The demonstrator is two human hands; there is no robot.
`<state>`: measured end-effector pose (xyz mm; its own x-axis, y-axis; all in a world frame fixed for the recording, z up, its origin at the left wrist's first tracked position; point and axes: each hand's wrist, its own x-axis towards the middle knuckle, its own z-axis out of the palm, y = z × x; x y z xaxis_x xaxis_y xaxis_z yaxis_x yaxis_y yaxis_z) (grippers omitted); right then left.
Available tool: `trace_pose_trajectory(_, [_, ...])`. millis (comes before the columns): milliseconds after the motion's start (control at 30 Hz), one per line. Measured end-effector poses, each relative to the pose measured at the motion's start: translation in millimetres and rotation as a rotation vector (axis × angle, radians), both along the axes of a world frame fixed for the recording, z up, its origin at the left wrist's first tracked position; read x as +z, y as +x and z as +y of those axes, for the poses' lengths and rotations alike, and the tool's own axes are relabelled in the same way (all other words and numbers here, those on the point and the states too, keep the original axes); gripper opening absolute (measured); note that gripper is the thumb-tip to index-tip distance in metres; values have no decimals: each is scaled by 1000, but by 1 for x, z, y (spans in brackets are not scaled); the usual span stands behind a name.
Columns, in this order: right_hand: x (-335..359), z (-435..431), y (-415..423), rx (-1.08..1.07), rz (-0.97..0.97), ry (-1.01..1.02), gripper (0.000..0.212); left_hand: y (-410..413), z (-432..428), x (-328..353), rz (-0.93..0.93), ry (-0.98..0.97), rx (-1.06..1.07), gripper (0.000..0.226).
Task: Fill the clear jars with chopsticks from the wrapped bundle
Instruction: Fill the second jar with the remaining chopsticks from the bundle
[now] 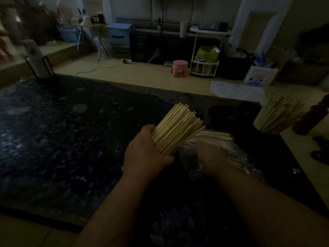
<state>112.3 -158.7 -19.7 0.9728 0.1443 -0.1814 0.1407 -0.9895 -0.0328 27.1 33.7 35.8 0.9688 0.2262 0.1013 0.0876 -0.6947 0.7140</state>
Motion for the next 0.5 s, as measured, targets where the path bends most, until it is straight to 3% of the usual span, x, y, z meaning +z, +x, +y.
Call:
trace_pose_trajectory(67, [1, 1, -7, 24, 56, -8, 55, -2, 1, 1, -8, 6, -4, 97])
trace_pose_trajectory(300, [10, 7, -49, -77, 162, 187, 43, -12, -1, 8, -27, 25, -22, 97])
trace_pose_trajectory(500, [16, -4, -96, -38, 121, 214, 34, -24, -8, 14, -40, 40, -40, 102])
